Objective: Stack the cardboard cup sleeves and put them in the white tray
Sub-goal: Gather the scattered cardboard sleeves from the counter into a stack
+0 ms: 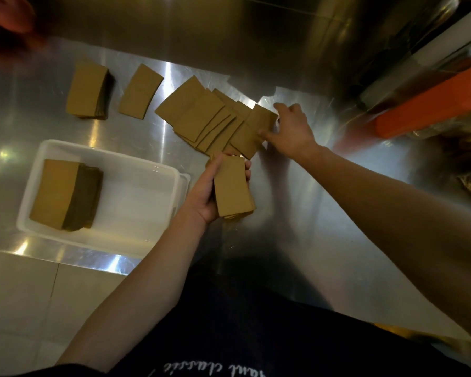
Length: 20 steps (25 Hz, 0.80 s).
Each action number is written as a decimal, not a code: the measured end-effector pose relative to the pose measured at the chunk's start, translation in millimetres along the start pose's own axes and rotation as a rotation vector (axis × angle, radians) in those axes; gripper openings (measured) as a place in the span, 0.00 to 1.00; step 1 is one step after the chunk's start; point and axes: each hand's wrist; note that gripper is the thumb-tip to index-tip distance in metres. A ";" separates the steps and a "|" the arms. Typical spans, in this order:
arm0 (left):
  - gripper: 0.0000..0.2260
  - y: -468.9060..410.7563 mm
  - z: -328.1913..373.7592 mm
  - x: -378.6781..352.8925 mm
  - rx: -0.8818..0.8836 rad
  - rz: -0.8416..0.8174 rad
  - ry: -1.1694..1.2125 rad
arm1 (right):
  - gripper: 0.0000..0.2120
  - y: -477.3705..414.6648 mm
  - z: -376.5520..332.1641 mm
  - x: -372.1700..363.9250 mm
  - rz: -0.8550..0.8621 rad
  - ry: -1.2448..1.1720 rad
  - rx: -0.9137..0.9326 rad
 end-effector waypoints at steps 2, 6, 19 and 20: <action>0.16 1.6 2.1 0.7 -0.016 0.027 0.038 | 0.33 -15.1 -0.8 -2.0 -0.070 0.118 -0.048; 0.24 -1.0 6.9 7.1 -0.005 0.062 0.057 | 0.25 -21.9 -5.8 1.6 -0.045 0.007 -0.059; 0.16 5.8 -2.6 -15.7 0.011 0.228 -0.238 | 0.15 69.7 9.2 69.1 -0.338 -0.810 0.125; 0.13 9.0 -3.2 -21.3 0.010 0.194 -0.269 | 0.15 71.1 4.2 66.5 -0.348 -0.775 0.142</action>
Point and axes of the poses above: each hand's wrist, its own y-axis away from the middle knuckle, its own x-axis out of the back of the hand, z = x × y, and after that the axes turned 7 degrees about x, right-handed
